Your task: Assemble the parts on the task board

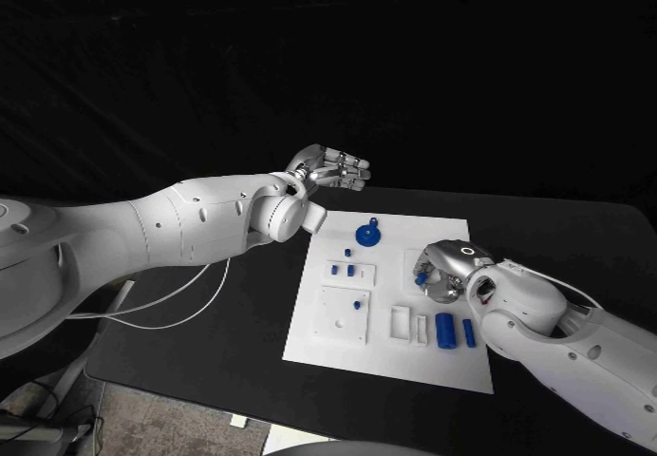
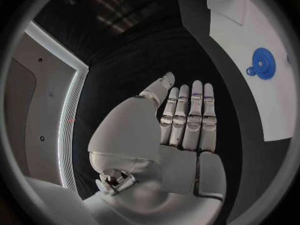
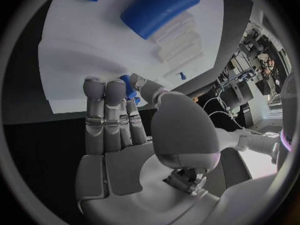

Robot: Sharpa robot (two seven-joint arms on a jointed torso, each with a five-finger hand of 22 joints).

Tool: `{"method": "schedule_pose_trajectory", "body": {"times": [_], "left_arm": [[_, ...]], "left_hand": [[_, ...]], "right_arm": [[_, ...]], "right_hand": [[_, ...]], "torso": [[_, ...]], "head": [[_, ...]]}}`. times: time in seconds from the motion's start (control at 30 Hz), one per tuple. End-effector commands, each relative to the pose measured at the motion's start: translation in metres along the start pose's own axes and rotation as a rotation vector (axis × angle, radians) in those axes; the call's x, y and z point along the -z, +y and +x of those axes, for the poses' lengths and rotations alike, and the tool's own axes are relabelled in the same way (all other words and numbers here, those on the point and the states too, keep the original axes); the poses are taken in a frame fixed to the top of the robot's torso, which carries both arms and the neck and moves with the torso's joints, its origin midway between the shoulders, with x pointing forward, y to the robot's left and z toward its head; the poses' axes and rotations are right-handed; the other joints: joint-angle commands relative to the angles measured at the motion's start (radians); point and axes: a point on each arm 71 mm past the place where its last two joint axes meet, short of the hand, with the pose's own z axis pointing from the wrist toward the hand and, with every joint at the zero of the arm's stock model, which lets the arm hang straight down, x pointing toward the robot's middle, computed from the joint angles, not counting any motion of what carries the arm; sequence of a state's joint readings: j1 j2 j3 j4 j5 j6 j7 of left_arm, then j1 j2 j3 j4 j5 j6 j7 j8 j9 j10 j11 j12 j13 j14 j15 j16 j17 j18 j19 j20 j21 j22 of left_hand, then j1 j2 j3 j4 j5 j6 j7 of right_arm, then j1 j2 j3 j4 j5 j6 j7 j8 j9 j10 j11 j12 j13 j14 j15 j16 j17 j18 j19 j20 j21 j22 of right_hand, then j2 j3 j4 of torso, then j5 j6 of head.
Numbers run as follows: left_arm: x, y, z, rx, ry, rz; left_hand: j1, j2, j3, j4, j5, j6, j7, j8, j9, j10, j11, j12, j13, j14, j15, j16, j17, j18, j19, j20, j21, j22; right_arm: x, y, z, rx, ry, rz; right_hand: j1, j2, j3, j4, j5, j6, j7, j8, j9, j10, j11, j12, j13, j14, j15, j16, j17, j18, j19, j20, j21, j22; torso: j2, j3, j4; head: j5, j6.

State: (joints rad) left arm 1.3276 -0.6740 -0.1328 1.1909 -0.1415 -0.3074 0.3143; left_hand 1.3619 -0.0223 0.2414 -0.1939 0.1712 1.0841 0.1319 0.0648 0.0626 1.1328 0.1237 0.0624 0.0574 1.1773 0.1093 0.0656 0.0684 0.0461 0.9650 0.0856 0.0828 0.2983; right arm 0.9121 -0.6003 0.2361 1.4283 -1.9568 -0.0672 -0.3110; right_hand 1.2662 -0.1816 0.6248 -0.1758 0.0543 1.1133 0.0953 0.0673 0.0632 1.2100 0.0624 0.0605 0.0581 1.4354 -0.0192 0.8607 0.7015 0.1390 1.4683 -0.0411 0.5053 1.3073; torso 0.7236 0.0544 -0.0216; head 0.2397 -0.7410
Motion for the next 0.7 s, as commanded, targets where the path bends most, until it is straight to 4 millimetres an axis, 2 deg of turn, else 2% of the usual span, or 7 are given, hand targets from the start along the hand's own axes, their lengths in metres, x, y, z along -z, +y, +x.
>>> {"method": "schedule_pose_trajectory", "body": {"times": [0.03, 0.37, 0.63, 0.7], "left_arm": [[-0.0007, -0.0021, 0.0024, 0.002, 0.016, 0.010], [-0.0009, -0.0019, 0.0024, 0.002, 0.017, 0.008], [-0.0011, -0.0019, 0.0027, 0.002, 0.018, 0.007], [-0.0012, -0.0019, 0.0030, 0.002, 0.019, 0.007]], "left_hand": [[0.010, -0.002, 0.000, 0.007, -0.002, 0.000, 0.001, 0.000, 0.000, -0.005, 0.001, -0.002, 0.000, -0.006, 0.001, -0.003, -0.001, -0.011, 0.003, 0.006, 0.006, -0.001], [0.010, -0.002, 0.000, 0.007, -0.002, 0.000, 0.001, 0.000, 0.000, -0.005, 0.001, -0.002, 0.000, -0.006, 0.001, -0.003, -0.001, -0.011, 0.003, 0.006, 0.006, -0.001], [0.010, -0.002, 0.000, 0.007, -0.002, 0.000, 0.001, 0.000, 0.000, -0.005, 0.001, -0.002, 0.000, -0.006, 0.001, -0.003, -0.001, -0.011, 0.003, 0.006, 0.006, -0.001], [0.010, -0.002, 0.000, 0.007, -0.002, 0.000, 0.001, 0.000, 0.000, -0.005, 0.001, -0.002, 0.000, -0.006, 0.001, -0.003, -0.001, -0.011, 0.003, 0.006, 0.006, -0.001]], "right_arm": [[-0.0001, 0.0020, -0.0024, -0.006, -0.033, -0.011], [0.0004, 0.0019, -0.0053, -0.009, -0.073, -0.006], [0.0007, 0.0023, -0.0076, -0.011, -0.103, -0.003], [0.0008, 0.0028, -0.0081, -0.009, -0.108, -0.003]], "right_hand": [[-0.002, 0.009, 0.010, 0.000, -0.005, 0.011, -0.002, -0.004, 0.000, 0.018, -0.003, -0.001, 0.001, 0.001, -0.011, 0.000, 0.002, -0.009, 0.045, -0.010, 0.007, 0.021], [0.000, 0.029, 0.013, 0.001, -0.006, 0.056, 0.002, -0.002, 0.002, 0.066, -0.015, 0.000, 0.003, 0.002, -0.019, -0.001, 0.007, -0.018, 0.045, -0.019, 0.029, 0.033], [0.015, 0.055, -0.004, -0.009, -0.006, 0.118, -0.009, 0.003, 0.007, 0.128, -0.036, 0.002, 0.005, 0.000, -0.038, -0.002, 0.012, -0.028, 0.046, -0.034, 0.059, 0.047], [0.019, 0.065, -0.016, -0.018, -0.007, 0.145, -0.015, -0.001, 0.008, 0.155, -0.044, -0.001, 0.006, 0.001, -0.045, -0.004, 0.014, -0.037, 0.047, -0.043, 0.075, 0.055]], "torso": [[0.000, -0.0005, -0.0004], [0.000, 0.0000, -0.0002], [0.000, 0.0001, -0.0003], [0.000, 0.0001, -0.0003]], "head": [[0.000, -0.001], [0.002, -0.003], [0.003, -0.005], [0.003, -0.005]]}}
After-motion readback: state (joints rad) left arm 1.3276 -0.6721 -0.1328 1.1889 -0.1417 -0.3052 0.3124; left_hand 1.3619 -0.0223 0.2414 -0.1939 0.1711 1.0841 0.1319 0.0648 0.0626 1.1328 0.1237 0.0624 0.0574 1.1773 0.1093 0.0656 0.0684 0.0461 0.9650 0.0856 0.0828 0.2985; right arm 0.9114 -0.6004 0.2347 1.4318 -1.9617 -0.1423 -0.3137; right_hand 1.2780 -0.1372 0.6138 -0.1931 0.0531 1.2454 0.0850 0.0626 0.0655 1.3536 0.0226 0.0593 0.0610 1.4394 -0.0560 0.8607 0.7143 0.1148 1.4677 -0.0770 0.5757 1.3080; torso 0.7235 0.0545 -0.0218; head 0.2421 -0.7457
